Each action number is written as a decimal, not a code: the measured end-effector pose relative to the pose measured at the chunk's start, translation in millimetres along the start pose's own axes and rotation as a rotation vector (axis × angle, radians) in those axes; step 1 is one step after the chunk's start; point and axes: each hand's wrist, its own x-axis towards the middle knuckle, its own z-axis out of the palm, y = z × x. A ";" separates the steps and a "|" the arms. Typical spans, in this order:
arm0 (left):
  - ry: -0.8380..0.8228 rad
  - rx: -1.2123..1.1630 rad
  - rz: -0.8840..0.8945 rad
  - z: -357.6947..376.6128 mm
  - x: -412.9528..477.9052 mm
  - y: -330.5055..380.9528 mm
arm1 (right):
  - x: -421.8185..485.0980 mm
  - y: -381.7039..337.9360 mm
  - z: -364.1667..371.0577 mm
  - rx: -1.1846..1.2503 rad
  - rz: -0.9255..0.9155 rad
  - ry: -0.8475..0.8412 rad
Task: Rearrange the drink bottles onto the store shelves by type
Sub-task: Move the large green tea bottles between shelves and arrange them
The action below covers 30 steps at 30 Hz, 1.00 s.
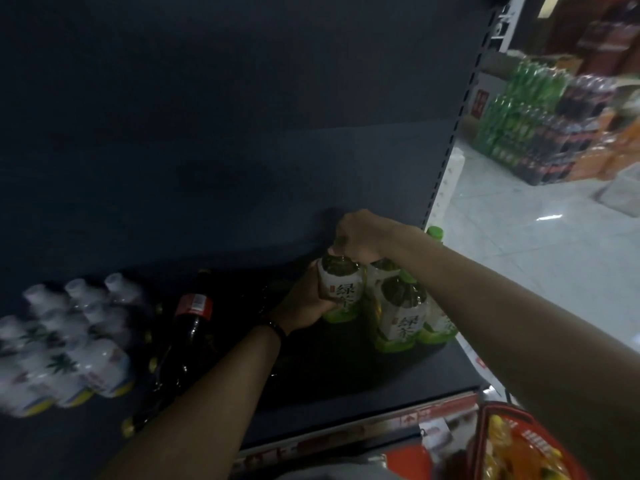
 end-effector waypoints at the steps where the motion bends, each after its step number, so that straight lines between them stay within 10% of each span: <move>1: 0.010 0.006 -0.012 -1.1 -1.0 1.4 | -2.4 -1.1 0.0 -0.008 0.003 0.012; 11: 0.069 0.196 -0.048 -54.6 -105.0 30.2 | -74.9 -40.0 51.1 0.396 0.046 0.397; 24: -0.515 0.395 -0.293 -107.3 -315.2 -60.3 | -156.8 -189.2 212.6 0.473 -0.030 0.109; 30: -0.295 0.263 -0.472 -102.6 -420.2 -99.2 | -181.9 -237.2 273.2 0.566 -0.148 -0.122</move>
